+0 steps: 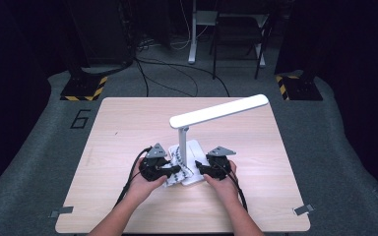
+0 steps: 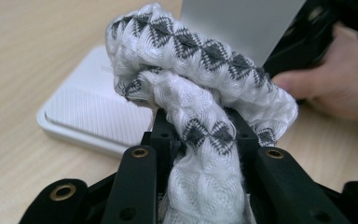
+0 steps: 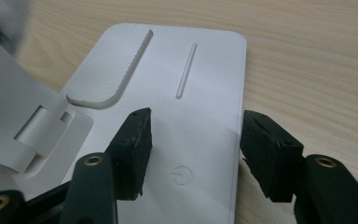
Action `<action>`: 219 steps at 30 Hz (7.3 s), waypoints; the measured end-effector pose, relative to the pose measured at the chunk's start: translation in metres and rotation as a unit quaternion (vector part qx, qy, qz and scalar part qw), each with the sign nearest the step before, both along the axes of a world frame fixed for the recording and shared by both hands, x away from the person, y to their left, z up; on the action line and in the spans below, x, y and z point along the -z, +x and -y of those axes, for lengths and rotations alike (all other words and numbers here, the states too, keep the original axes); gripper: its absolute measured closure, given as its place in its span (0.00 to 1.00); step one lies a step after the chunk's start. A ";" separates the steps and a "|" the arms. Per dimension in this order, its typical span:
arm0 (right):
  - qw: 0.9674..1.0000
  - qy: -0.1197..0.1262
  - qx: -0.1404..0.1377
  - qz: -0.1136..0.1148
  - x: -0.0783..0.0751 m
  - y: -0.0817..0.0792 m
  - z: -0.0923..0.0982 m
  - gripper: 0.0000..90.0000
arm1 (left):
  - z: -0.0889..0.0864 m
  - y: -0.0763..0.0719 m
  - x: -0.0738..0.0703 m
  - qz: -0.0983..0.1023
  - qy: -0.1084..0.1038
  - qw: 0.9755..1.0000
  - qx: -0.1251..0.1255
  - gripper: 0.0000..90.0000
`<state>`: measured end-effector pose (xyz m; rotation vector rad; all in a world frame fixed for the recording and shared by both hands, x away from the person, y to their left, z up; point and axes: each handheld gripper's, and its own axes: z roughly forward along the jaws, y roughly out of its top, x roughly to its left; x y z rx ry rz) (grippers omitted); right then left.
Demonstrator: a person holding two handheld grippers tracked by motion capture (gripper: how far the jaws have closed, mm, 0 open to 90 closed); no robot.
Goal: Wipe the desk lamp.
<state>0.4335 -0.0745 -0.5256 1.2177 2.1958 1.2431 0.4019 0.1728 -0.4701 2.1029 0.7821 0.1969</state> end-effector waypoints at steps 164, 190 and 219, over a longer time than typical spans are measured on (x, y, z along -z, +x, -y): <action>0.990 -0.066 -0.100 0.081 -0.014 -0.068 -0.055 0.79 | -0.040 0.022 0.046 -0.005 0.031 0.996 -0.088 0.77; 0.988 -0.068 -0.109 0.090 -0.013 -0.069 -0.060 0.75 | -0.044 0.034 0.045 -0.006 0.033 0.994 -0.104 0.80; 0.991 -0.041 -0.097 0.086 -0.014 -0.071 -0.041 0.52 | -0.114 -0.025 0.011 0.014 0.000 0.994 -0.105 0.75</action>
